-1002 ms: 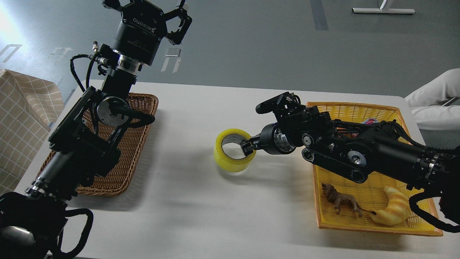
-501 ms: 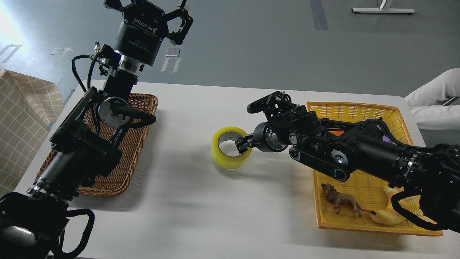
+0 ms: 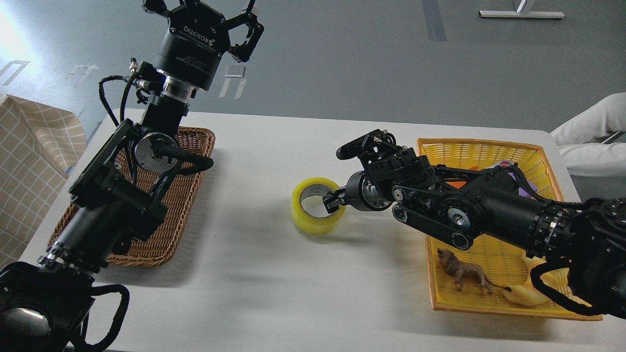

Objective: Place and transfer tape with both arms
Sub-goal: 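Lower the tape roll onto the table and open the right gripper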

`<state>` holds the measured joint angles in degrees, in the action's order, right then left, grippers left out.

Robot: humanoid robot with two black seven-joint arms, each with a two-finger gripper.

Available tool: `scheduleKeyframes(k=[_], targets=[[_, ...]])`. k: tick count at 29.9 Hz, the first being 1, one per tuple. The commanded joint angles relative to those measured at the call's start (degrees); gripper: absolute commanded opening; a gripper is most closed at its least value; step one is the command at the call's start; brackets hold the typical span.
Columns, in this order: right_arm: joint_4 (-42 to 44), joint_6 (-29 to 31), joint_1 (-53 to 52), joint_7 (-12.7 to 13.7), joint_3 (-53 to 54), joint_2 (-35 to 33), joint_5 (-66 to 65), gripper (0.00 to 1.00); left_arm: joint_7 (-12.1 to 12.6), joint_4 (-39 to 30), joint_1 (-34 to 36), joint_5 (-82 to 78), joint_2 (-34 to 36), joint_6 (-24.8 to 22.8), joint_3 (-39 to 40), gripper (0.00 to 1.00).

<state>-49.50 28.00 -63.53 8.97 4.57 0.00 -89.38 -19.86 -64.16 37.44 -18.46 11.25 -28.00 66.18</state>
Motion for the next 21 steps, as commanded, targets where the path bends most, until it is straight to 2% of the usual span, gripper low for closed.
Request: scheduleKeyframes(k=[1, 3, 7, 10, 13, 17, 21], targets=[[0.7, 0.0, 0.2, 0.0, 0.1, 0.0, 0.0, 0.19, 0.0, 0.0, 0.0, 0.0, 0.0, 0.0, 0.0, 0.98], [1.2, 0.0, 0.1, 0.0, 0.3, 0.0, 0.1, 0.26, 0.0, 0.0, 0.0, 0.0, 0.0, 0.0, 0.0, 0.98], [1.2, 0.0, 0.1, 0.0, 0.3, 0.0, 0.2, 0.30, 0.0, 0.0, 0.1, 0.0, -0.1, 0.0, 0.0, 0.98], [1.1, 0.0, 0.0, 0.0, 0.5, 0.0, 0.4, 0.37, 0.0, 0.0, 0.0, 0.0, -0.1, 0.0, 0.0, 0.98], [1.1, 0.0, 0.0, 0.0, 0.9, 0.0, 0.9, 0.49, 0.0, 0.0, 0.0, 0.0, -0.1, 0.0, 0.0, 0.98], [1.0, 0.0, 0.3, -0.5, 3.7, 0.0, 1.1, 0.80, 0.0, 0.0, 0.1, 0.0, -0.1, 0.0, 0.0, 0.98], [0.6, 0.0, -0.1, -0.6, 4.6, 0.0, 1.1, 0.91, 0.0, 0.0, 0.1, 0.0, 0.0, 0.0, -0.2, 0.98]])
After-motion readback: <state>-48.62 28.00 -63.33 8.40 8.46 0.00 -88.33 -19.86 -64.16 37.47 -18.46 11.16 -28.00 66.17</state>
